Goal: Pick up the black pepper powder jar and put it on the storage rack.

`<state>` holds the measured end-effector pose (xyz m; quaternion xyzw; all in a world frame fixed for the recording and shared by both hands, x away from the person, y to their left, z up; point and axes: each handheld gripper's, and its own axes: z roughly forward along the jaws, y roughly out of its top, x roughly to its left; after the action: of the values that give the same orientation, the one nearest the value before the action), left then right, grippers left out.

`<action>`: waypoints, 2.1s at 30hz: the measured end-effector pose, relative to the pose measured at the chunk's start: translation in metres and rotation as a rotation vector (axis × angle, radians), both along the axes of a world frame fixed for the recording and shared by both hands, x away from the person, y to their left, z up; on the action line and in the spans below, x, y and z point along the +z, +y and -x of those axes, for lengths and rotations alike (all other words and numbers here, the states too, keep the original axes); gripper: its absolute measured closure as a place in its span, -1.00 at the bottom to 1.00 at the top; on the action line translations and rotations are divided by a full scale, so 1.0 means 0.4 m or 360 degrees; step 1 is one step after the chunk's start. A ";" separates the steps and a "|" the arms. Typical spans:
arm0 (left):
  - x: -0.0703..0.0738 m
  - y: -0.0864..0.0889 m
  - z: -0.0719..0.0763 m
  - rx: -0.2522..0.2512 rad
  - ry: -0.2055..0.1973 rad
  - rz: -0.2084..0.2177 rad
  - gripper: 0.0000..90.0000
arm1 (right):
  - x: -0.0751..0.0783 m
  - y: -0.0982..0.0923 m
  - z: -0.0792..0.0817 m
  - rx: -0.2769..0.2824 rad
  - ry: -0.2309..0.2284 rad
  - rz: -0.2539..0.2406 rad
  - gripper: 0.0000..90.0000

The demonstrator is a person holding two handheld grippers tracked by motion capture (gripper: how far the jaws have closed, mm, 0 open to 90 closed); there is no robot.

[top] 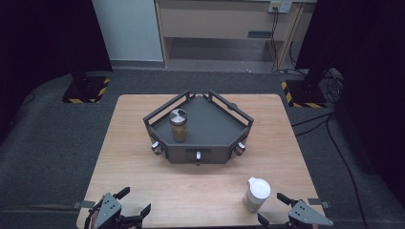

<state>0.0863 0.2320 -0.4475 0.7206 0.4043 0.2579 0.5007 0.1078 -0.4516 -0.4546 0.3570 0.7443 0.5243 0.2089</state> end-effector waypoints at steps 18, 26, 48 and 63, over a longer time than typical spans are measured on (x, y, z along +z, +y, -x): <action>0.001 0.002 -0.002 0.0000 0.0007 -0.0006 -0.91 | 0.001 0.036 -0.053 0.0032 -0.0034 0.0007 -0.83; 0.001 0.001 -0.001 -0.0001 0.0008 -0.0005 -0.91 | 0.001 0.042 -0.066 0.0037 -0.0045 0.0012 -0.72; 0.002 0.001 -0.002 0.0008 0.0019 -0.0007 -0.91 | -0.015 0.057 -0.082 0.0035 -0.0067 -0.0005 -0.33; 0.003 -0.005 -0.007 -0.0014 0.0028 -0.0031 -0.91 | -0.022 0.061 -0.074 0.0020 -0.0087 -0.0005 -0.32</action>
<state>0.0891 0.2300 -0.4464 0.7296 0.4029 0.2533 0.4912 0.1373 -0.4273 -0.4632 0.3381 0.7397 0.5365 0.2253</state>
